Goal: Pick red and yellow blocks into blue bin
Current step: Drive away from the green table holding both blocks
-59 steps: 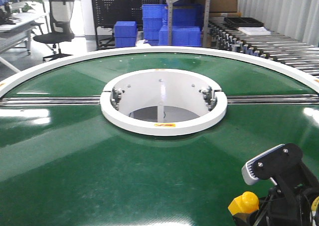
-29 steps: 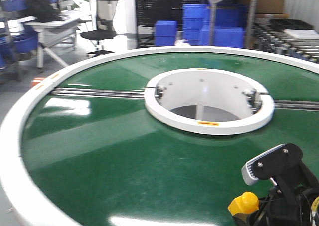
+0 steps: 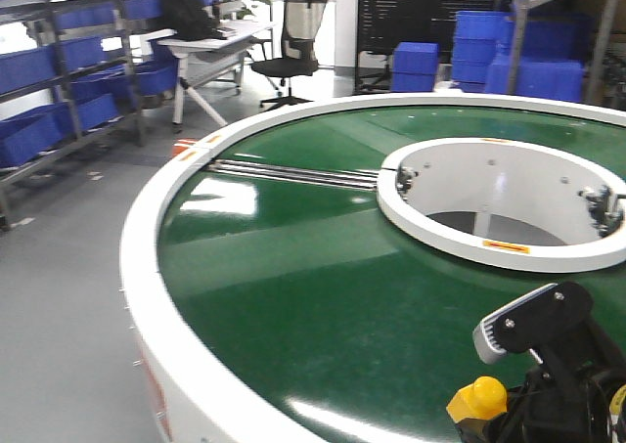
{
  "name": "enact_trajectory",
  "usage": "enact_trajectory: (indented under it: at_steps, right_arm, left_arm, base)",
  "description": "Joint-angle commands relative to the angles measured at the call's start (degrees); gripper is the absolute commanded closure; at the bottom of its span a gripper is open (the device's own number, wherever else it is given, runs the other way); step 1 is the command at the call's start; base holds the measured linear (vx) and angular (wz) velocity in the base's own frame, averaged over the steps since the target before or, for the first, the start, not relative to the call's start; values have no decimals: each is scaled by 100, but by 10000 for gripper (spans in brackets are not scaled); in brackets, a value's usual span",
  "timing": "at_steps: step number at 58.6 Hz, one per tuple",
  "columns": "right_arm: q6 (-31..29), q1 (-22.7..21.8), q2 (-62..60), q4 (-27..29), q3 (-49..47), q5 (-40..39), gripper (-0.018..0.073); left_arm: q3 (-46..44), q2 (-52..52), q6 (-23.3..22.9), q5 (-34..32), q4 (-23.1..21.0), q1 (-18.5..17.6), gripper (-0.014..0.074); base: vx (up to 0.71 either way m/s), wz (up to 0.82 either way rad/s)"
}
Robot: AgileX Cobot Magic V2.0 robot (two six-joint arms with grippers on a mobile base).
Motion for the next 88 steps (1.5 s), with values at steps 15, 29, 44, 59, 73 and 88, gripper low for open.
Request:
enact_trajectory:
  at_steps: [15, 29, 44, 59, 73, 88]
  right_arm:
    - [-30, 5, -130, -59, -164, -357, 368]
    - [-30, 5, -130, -59, -164, -357, 368]
    - [-30, 5, -130, -59, -164, -357, 368]
    - [-30, 5, -130, -59, -164, -357, 368]
    - [-30, 5, -130, -59, -164, -357, 368]
    - [-30, 5, -130, -59, -164, -352, 368]
  left_arm:
    - [-138, 23, -24, -407, -28, -28, 263]
    - [-138, 18, -24, -407, -28, -28, 263]
    - [-138, 18, -24, -407, -28, -28, 263]
    - [-138, 18, -24, -407, -28, -28, 263]
    - [-138, 17, -24, -407, -28, -28, 263]
    - [-138, 17, -24, -407, -28, -28, 263]
  base:
    - [-5, 32]
    - [-5, 38]
    - [-5, 51]
    - [-5, 62]
    - [-3, 62]
    - [2, 47]
